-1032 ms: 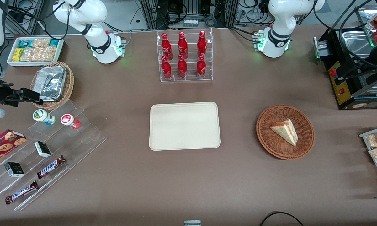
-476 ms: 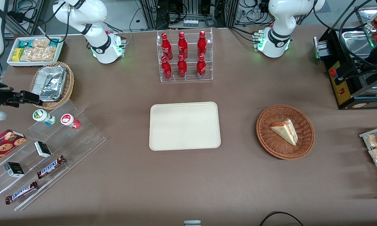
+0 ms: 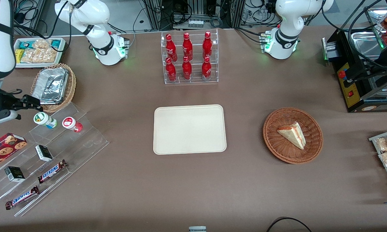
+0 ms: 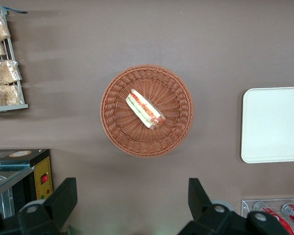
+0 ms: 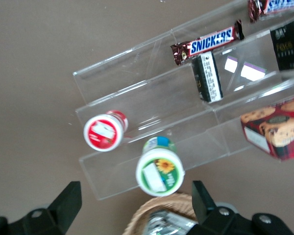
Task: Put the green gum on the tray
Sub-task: 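Lower the right gripper over the green-labelled gum tub on the rack, then close the right gripper on the green gum tub and lift it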
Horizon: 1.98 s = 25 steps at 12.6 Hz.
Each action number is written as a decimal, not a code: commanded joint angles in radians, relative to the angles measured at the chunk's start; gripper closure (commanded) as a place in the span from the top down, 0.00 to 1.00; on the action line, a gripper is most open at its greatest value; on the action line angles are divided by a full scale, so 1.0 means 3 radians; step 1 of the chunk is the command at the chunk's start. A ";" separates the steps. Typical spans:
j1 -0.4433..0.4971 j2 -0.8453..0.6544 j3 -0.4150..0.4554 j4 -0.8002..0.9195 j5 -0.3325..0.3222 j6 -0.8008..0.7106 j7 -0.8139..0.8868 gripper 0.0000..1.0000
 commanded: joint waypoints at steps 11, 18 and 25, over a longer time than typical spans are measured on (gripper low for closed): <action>-0.0066 -0.0115 -0.0076 -0.0811 0.0058 0.1012 -0.0760 1.00; -0.0055 -0.0054 -0.0076 -0.0812 0.0058 0.1094 -0.0750 0.41; 0.0037 -0.0084 -0.0051 -0.0312 0.0058 0.0437 -0.0704 0.00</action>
